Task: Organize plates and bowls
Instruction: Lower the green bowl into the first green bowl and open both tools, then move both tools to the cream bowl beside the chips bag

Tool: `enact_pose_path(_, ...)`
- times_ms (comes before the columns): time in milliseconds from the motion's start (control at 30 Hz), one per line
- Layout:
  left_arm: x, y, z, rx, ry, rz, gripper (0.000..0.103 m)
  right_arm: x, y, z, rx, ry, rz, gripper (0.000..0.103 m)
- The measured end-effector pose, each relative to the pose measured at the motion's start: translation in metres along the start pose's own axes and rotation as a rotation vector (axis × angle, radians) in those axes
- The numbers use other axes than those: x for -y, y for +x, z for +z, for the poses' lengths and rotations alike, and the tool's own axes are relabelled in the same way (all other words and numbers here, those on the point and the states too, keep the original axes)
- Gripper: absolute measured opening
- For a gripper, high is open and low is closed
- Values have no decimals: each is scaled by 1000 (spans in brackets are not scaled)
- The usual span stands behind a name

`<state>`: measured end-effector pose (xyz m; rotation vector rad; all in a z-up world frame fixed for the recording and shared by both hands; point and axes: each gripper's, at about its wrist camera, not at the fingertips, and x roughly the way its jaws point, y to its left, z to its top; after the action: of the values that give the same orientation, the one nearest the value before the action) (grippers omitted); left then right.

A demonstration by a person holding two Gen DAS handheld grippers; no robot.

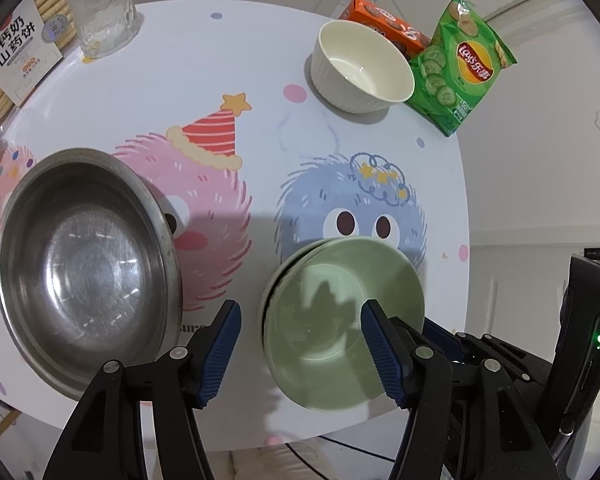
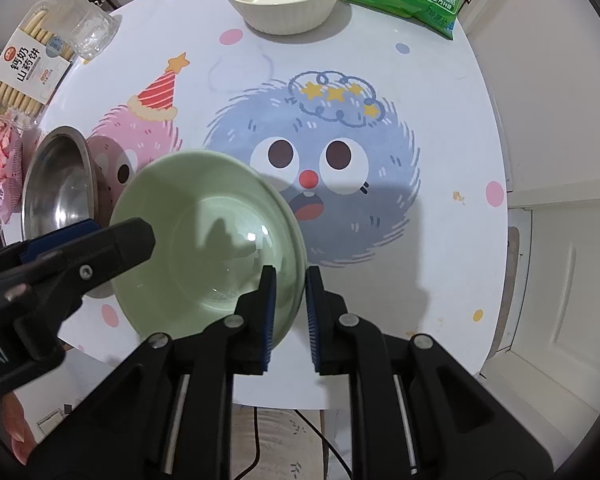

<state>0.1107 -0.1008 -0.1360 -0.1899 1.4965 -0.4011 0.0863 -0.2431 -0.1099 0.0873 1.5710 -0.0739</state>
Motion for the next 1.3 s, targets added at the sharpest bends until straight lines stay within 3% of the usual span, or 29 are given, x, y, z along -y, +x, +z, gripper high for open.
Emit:
enact_pose_path(67,-1,-3,2,8,2,-5,79,-1,-2,1,4,0,1,27)
enact_pose_path(133,-2,-6,4,20,3,-8,83,-2,-7,2,19,0,1,36)
enact_pose_path(400,-4,-16,17,63,-3,12,86,-1,-26,14,66,-3,-36,57)
enact_pose_path(867,-7,-12,57,79,-49,50,86,24,-45,56,103,46,-13,57)
enact_pose_path(1300,1,9,131,83,-111,67,86,54,-38,129,121,111,38,57)
